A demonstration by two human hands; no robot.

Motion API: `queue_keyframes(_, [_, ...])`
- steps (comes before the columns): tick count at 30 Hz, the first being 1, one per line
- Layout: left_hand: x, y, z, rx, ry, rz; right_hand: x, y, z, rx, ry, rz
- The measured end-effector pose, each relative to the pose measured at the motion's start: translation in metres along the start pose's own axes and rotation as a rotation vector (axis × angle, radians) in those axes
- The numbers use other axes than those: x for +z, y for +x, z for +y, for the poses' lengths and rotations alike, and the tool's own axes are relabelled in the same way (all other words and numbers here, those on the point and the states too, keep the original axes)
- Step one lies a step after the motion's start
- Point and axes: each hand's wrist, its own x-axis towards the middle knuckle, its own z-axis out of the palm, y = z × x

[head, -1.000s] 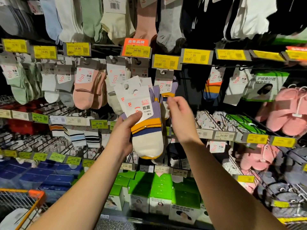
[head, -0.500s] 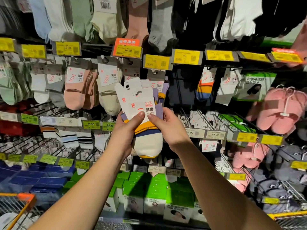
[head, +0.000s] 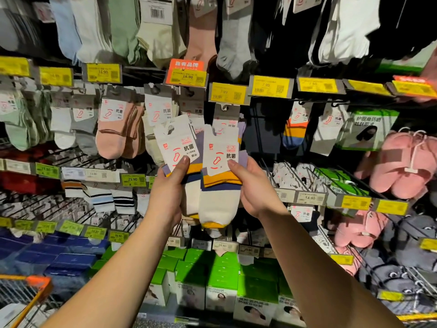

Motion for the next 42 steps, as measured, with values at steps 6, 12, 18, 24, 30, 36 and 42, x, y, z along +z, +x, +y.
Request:
queue_keyframes(6, [-0.018,0.008,0.011,0.059,0.033,0.094,-0.011,0.020,-0.016,-0.038,-0.013,0.135])
queue_keyframes(12, [-0.023,0.007,0.018,0.065,0.047,0.077,-0.010,0.057,-0.019,-0.014,-0.220,0.199])
queue_keyframes(18, [-0.016,0.002,0.022,0.061,0.020,0.051,-0.008,0.094,-0.024,-0.054,-0.314,0.245])
queue_keyframes(24, [-0.013,-0.002,0.023,0.065,0.025,0.021,0.005,0.099,-0.035,-0.057,-0.465,0.303])
queue_keyframes(30, [-0.013,-0.005,0.026,0.064,0.024,0.022,-0.001,0.101,-0.027,-0.059,-0.529,0.314])
queue_keyframes(36, [-0.015,-0.006,0.026,0.056,0.030,0.025,-0.001,0.102,-0.023,-0.057,-0.519,0.331])
queue_keyframes(42, [-0.019,-0.005,0.024,0.055,0.027,0.045,-0.003,0.105,-0.018,-0.050,-0.501,0.331])
